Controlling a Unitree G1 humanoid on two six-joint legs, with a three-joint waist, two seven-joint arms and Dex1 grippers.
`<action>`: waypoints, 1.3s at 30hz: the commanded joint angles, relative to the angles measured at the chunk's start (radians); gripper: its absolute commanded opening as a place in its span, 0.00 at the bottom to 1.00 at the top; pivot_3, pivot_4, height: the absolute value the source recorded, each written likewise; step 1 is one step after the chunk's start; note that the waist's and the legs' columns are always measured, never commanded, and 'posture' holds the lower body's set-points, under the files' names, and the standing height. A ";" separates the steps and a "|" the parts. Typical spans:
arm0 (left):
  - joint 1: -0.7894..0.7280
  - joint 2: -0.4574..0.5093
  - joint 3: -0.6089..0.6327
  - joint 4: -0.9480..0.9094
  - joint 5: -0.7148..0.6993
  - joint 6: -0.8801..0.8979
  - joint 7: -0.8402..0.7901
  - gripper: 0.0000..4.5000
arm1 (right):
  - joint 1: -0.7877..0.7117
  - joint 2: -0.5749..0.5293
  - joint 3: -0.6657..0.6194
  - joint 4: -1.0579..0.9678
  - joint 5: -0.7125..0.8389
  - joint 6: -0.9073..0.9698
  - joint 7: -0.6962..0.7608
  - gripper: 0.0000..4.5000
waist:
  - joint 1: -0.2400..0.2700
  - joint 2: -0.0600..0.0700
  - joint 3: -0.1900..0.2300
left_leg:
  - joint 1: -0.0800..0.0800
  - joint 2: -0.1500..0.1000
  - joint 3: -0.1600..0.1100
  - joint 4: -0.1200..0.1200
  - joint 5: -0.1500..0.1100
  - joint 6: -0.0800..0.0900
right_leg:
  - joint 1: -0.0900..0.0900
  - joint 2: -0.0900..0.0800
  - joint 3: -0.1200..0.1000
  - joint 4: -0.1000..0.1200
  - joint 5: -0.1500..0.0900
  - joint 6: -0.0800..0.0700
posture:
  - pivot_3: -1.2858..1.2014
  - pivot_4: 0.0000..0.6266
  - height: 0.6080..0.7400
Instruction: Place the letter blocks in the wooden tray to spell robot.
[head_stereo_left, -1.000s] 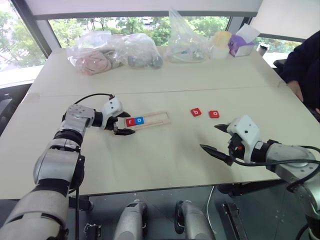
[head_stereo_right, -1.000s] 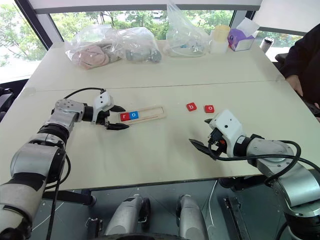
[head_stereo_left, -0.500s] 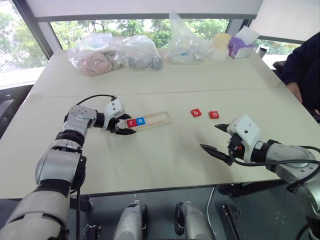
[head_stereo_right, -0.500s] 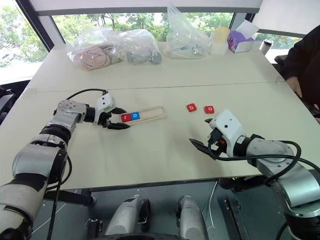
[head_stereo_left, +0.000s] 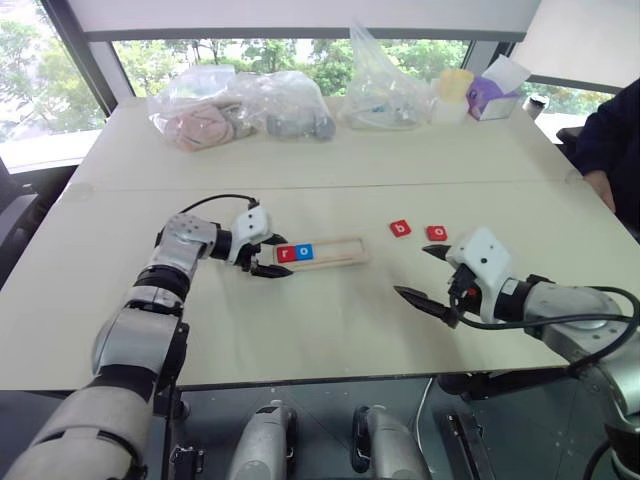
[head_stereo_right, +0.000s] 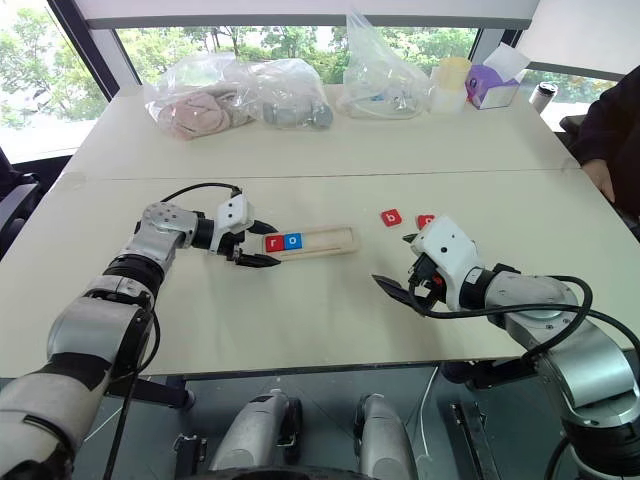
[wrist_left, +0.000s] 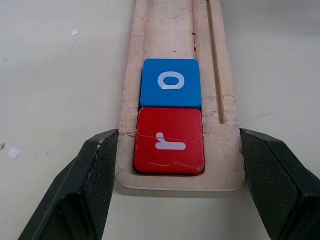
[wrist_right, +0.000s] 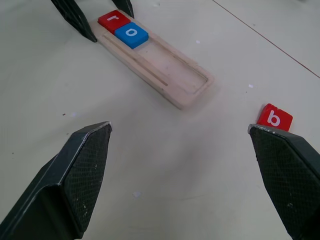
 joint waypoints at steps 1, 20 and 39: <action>0.032 -0.049 -0.061 -0.050 0.030 0.019 -0.029 0.70 | -0.013 0.013 0.005 -0.010 -0.005 -0.025 -0.008 1.00 | 0.000 0.000 0.000 | 0.000 0.000 0.000 0.000 0.000 0.000 | 0.000 0.000 0.000 0.000 0.000 0.000 | 0.52 0.24 0.89; 0.137 -0.065 -0.166 -0.476 0.055 0.274 0.030 0.70 | 0.001 0.063 0.050 0.006 -0.036 -0.060 -0.031 1.00 | -0.005 0.000 0.000 | 0.000 0.000 0.000 0.000 0.000 0.000 | 0.000 0.000 0.000 0.000 0.000 0.001 | 0.52 0.24 0.89; 0.315 -0.016 -0.217 -0.879 0.041 0.625 0.124 0.70 | -0.006 0.075 0.076 0.032 -0.063 -0.088 -0.033 1.00 | -0.005 0.000 0.000 | 0.000 0.001 -0.001 -0.001 0.000 0.000 | -0.001 0.000 0.000 0.000 -0.002 0.002 | 0.52 0.24 0.89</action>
